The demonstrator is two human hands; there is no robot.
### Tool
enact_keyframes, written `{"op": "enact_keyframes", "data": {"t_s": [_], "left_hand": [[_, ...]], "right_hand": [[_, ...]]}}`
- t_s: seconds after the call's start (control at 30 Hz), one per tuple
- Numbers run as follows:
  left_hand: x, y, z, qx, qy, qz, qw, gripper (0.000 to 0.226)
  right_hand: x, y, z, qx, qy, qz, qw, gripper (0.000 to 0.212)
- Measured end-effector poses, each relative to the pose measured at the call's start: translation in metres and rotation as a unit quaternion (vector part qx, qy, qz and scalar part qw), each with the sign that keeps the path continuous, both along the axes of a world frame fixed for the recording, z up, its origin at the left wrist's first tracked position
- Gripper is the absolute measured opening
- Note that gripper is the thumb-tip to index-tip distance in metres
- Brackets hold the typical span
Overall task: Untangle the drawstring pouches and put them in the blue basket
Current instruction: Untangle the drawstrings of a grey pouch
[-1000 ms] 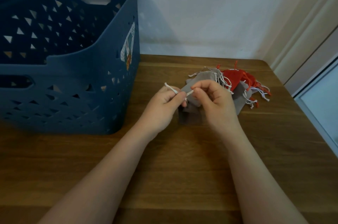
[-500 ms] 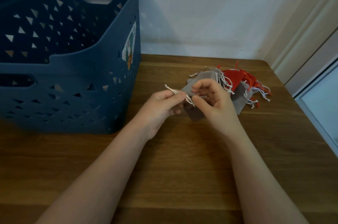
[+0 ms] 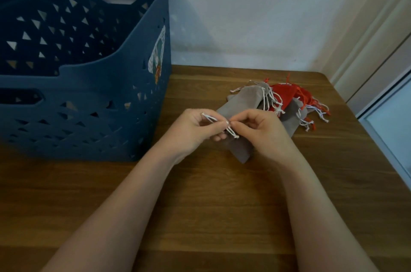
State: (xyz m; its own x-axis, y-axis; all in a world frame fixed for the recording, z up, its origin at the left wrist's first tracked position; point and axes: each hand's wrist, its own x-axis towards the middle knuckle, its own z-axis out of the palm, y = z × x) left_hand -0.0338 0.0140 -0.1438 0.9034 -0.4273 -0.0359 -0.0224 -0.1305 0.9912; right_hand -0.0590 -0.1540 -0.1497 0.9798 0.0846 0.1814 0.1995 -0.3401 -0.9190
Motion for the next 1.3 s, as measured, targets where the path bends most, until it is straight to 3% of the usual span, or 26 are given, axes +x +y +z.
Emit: {"op": "enact_keyframes", "data": {"t_s": [0.1,0.2,0.33,0.5,0.67,0.9,1.17,1.23,1.3], "left_hand": [[0.0,0.003,0.003,0.024,-0.032,-0.003,0.999,0.012],[0.001,0.001,0.0,0.12,-0.121,0.049,0.984,0.012],[-0.001,-0.004,-0.007,0.211,-0.279,0.127,0.928,0.01],[-0.002,-0.006,-0.009,0.223,-0.405,0.126,0.878,0.014],[-0.004,-0.005,-0.006,0.228,-0.445,0.095,0.861,0.026],[-0.005,-0.004,-0.004,0.247,-0.493,0.1,0.828,0.023],[-0.002,-0.002,-0.009,0.246,-0.486,0.093,0.834,0.022],[-0.001,-0.002,-0.009,0.244,-0.489,0.089,0.832,0.02],[-0.001,-0.003,-0.008,0.249,-0.495,0.084,0.828,0.018]], "right_hand": [[0.0,0.0,0.003,0.021,-0.008,-0.002,1.0,0.02],[-0.002,0.004,0.005,0.025,-0.026,0.002,0.999,0.024],[-0.003,0.007,0.004,0.024,0.006,0.004,1.0,0.022],[-0.005,0.007,0.004,0.026,0.073,-0.009,0.997,0.021],[-0.005,0.013,0.005,0.034,0.045,-0.006,0.998,0.02],[-0.007,0.014,0.007,0.101,0.056,-0.004,0.993,0.02],[-0.004,0.012,0.006,0.107,0.065,-0.01,0.992,0.016],[-0.004,0.008,0.006,0.069,0.032,-0.019,0.997,0.019],[-0.004,0.005,0.006,-0.054,-0.052,-0.044,0.996,0.017]]}}
